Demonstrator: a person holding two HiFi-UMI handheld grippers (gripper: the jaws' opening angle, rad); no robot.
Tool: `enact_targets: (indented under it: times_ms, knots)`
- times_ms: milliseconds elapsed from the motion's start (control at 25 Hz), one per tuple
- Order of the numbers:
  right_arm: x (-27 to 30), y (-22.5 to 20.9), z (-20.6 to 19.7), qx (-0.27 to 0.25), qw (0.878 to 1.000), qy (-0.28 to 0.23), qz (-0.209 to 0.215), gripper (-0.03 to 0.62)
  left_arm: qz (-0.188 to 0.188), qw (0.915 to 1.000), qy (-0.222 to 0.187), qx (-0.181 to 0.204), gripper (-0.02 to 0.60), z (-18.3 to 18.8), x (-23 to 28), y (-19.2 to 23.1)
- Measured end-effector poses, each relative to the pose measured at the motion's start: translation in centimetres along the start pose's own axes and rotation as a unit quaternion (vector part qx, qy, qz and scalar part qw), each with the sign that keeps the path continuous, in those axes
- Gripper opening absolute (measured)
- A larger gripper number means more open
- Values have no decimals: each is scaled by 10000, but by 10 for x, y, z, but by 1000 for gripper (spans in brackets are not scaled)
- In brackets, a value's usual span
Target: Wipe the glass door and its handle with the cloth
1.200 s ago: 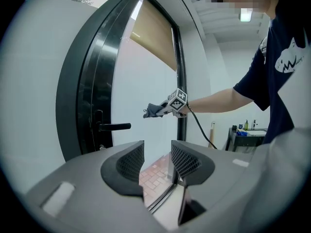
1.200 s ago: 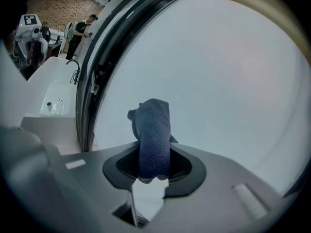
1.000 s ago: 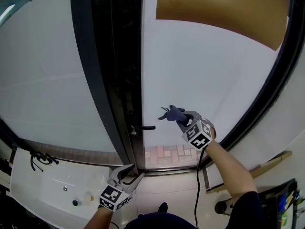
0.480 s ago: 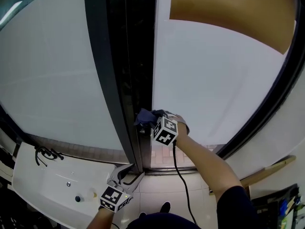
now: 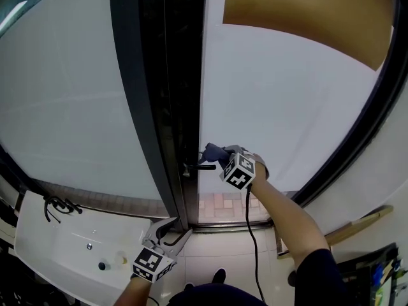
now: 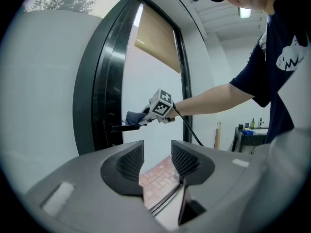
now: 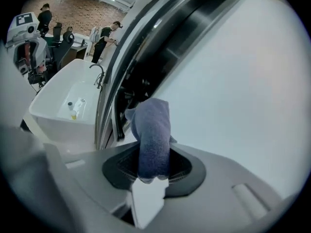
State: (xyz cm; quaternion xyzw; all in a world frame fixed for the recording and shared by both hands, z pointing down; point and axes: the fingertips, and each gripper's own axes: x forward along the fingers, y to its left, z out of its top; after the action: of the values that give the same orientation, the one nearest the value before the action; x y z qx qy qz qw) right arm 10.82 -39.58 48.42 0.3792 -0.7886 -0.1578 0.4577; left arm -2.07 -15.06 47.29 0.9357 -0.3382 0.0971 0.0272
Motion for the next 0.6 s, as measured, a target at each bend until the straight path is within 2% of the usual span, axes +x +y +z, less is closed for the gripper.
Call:
enact_targets:
  times_ms: [320,600]
  knots:
    - [-30,-37,-88,572,9965,473,-393,112,-194,9998,35,69,169,3,10,-12]
    - [-60,-68,-163,1044,9867,974,-780,112,-278,9995,51,108,169,3,14,-20]
